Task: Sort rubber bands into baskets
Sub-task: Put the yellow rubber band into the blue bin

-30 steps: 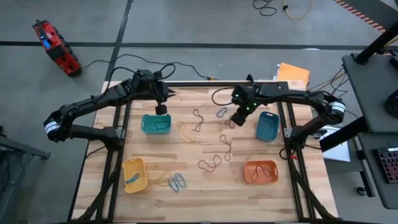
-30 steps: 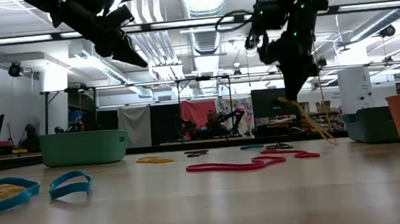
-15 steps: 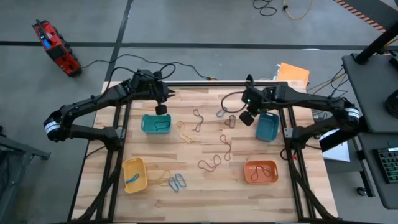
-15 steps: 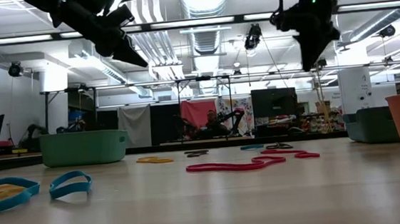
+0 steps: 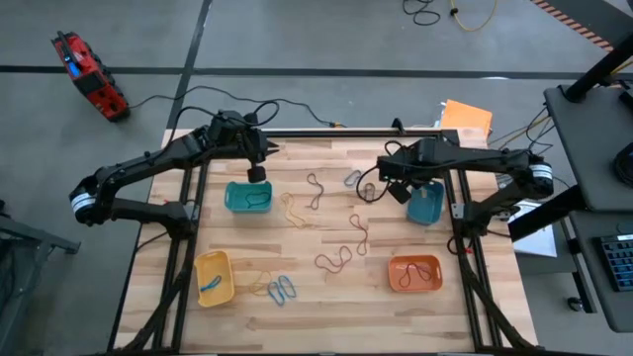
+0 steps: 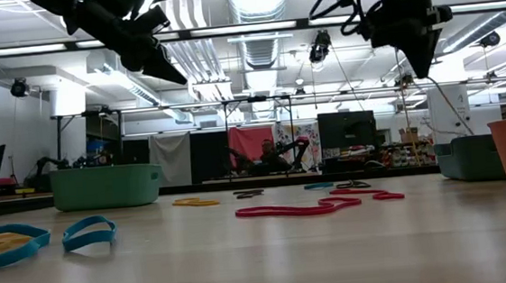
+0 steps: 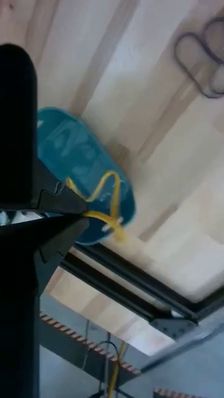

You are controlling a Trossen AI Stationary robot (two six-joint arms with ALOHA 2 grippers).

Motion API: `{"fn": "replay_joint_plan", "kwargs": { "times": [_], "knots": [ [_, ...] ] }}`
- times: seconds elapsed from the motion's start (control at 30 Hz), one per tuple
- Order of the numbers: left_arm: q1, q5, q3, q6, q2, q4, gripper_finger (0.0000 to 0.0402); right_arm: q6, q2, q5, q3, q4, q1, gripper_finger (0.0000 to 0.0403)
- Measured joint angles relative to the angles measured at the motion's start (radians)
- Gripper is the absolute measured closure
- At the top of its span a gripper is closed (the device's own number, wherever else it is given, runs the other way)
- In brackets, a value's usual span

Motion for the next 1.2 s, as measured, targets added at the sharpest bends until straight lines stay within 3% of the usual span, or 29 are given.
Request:
{"fn": "replay_joint_plan", "kwargs": {
  "times": [0.57,0.97,1.2],
  "knots": [
    [0.000,0.000,0.000,0.000,0.000,-0.014,0.0366,0.136,0.063,-0.215,-0.119,-0.006,0.000,0.0394],
    [0.000,0.000,0.000,-0.019,0.000,-0.021,0.0366,0.214,0.063,-0.220,-0.260,-0.004,-0.003,0.0394],
    [0.000,0.000,0.000,-0.030,0.000,-0.021,0.0366,0.265,0.063,-0.143,-0.297,0.007,-0.005,0.0394]
  ]
}}
